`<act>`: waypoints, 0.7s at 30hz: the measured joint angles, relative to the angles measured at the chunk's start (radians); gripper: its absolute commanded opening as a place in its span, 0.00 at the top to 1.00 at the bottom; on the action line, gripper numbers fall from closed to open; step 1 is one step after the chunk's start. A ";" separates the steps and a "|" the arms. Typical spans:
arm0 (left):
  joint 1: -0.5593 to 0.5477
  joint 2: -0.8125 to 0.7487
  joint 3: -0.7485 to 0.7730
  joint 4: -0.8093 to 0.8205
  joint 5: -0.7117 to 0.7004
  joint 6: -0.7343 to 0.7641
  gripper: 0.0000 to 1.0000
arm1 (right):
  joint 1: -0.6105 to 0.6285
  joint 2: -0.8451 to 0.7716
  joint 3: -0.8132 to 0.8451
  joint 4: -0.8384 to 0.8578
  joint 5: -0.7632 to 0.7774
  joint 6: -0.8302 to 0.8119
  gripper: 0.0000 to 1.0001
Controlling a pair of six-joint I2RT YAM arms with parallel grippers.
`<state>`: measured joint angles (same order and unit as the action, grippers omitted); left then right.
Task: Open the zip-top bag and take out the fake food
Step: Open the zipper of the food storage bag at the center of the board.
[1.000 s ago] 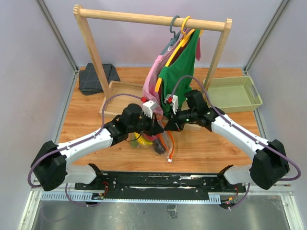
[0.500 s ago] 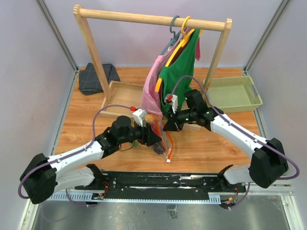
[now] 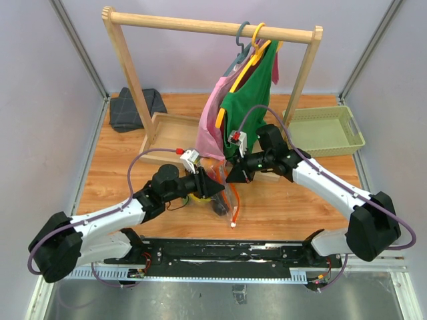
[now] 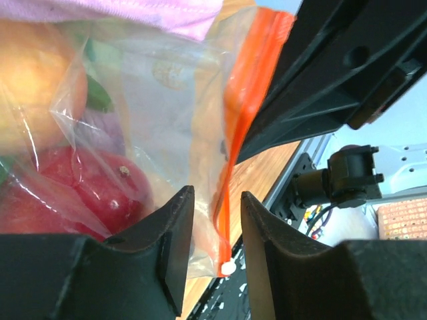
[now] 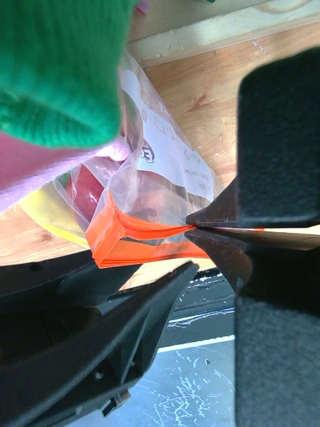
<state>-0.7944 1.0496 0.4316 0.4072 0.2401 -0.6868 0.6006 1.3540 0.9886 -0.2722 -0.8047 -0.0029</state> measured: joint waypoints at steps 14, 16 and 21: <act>-0.001 0.013 0.001 0.002 0.004 0.011 1.00 | 0.000 0.000 0.000 -0.015 0.180 -0.080 0.99; -0.001 -0.023 0.002 -0.006 0.005 0.030 1.00 | -0.002 0.000 0.000 -0.026 0.254 -0.116 0.97; -0.001 -0.043 0.037 -0.031 0.031 0.071 1.00 | -0.003 0.000 0.000 -0.049 0.357 -0.176 0.94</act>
<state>-0.7952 1.0069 0.4686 0.3759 0.2714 -0.6163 0.5972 1.3540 0.9882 -0.3214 -0.4477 -0.1787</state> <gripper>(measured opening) 0.012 0.053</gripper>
